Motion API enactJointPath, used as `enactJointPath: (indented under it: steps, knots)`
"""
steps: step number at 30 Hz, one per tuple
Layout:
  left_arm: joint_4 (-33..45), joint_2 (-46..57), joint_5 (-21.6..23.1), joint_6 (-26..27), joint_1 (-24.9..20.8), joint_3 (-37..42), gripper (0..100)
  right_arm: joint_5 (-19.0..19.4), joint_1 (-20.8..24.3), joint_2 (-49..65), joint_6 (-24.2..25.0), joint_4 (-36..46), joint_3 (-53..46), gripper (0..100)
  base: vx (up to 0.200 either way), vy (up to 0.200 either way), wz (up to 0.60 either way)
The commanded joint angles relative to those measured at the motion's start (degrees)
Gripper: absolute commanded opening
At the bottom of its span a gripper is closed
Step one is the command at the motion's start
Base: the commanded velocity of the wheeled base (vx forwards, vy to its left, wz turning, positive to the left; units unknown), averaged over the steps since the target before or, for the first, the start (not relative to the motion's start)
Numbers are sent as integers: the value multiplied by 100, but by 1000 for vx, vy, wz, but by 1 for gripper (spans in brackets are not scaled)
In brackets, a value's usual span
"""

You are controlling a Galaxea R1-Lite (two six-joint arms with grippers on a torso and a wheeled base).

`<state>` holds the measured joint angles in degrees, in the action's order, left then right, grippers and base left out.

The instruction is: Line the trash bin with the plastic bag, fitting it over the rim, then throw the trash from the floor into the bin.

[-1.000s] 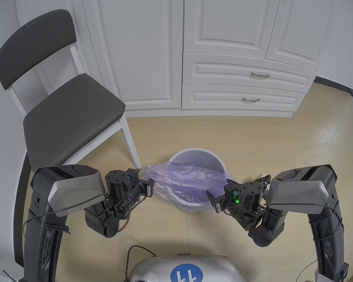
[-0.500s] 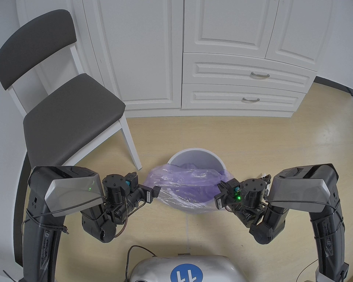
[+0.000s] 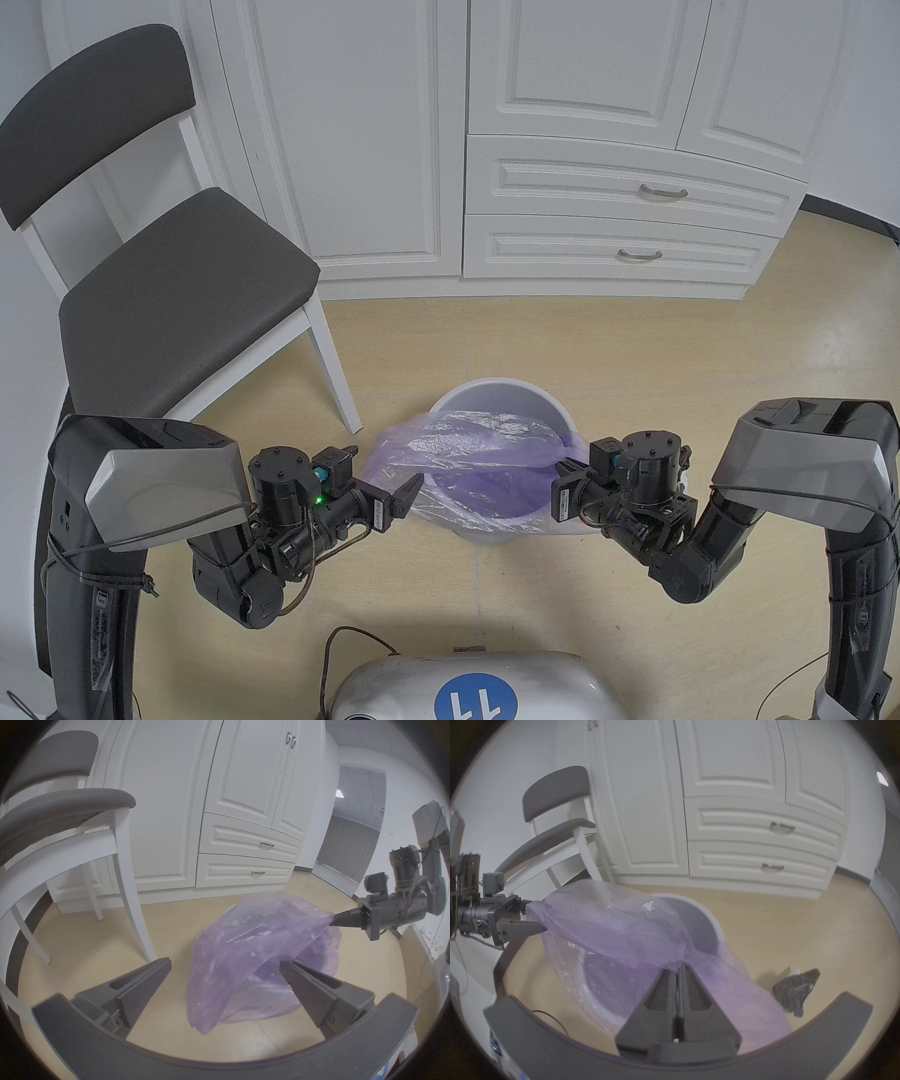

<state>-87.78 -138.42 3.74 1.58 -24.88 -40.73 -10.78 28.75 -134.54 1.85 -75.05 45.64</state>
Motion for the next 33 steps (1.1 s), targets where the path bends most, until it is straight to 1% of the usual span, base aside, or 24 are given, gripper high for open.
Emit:
enactJointPath:
  steps: [1,6,12,13,18,22,30,33]
  knots:
    - [-2,263,153,0,-70,241,100,41,26,288,342,394,261,0,0,0,0]
    - [-2,307,153,0,-87,258,100,41,17,331,562,684,393,0,0,0,0]
    - [-2,325,153,0,-113,267,100,32,-18,393,1089,1352,753,0,0,0,0]
    - [-2,325,153,0,-113,267,100,32,-27,393,1247,1537,876,0,0,0,0]
    - [-2,325,144,-27,-113,232,100,23,-88,384,1643,2038,1219,0,0,0,0]
    - [-2,325,144,-35,-122,206,100,23,-124,358,1819,2196,1395,0,0,0,0]
    - [-2,316,127,-53,-166,188,100,5,-124,288,1906,2222,1527,0,0,0,0]
    - [-2,307,109,-53,-166,153,100,-21,-124,279,2038,2231,1632,0,0,0,0]
